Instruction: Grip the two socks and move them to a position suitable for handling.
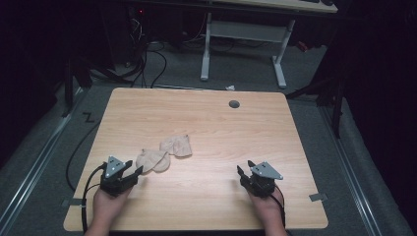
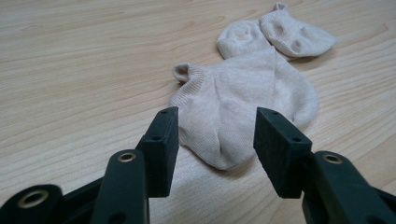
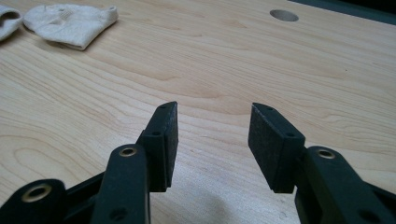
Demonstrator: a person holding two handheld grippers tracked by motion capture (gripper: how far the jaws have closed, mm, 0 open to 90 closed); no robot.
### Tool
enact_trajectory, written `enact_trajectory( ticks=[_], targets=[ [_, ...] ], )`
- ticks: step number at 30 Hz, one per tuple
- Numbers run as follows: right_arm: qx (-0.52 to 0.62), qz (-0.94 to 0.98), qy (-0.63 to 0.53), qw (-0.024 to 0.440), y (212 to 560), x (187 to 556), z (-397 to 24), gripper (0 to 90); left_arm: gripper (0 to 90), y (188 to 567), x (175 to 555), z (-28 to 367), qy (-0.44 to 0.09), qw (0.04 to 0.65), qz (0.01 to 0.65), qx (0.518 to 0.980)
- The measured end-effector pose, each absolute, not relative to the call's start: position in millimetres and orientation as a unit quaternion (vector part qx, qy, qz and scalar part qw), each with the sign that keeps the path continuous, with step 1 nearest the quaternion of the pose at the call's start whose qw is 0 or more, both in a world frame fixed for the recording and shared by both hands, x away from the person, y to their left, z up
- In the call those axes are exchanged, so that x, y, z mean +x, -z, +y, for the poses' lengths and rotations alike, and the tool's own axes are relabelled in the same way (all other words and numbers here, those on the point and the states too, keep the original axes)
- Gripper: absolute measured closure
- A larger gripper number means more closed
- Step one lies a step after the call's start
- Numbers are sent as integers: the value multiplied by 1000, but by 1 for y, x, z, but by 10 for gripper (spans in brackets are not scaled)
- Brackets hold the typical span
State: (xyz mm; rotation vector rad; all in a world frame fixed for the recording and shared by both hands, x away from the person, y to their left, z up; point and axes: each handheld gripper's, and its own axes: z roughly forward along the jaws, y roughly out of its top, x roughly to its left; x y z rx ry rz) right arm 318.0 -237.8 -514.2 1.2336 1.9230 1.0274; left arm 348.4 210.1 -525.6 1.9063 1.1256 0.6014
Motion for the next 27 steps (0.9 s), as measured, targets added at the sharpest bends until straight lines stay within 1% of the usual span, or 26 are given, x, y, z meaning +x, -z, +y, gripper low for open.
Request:
enact_trajectory(
  ticks=[14, 21, 27],
  targets=[
    [458, 738, -400, 293, 513, 317, -238, 558, 494, 525, 348, 210, -236, 414, 447, 757],
    [455, 738, -400, 296, 513, 316, -236, 550, 489, 524, 353, 211, -228, 413, 454, 755],
    [450, 739, -403, 299, 513, 315, -235, 539, 480, 513, 362, 209, -226, 408, 454, 759]
  ],
)
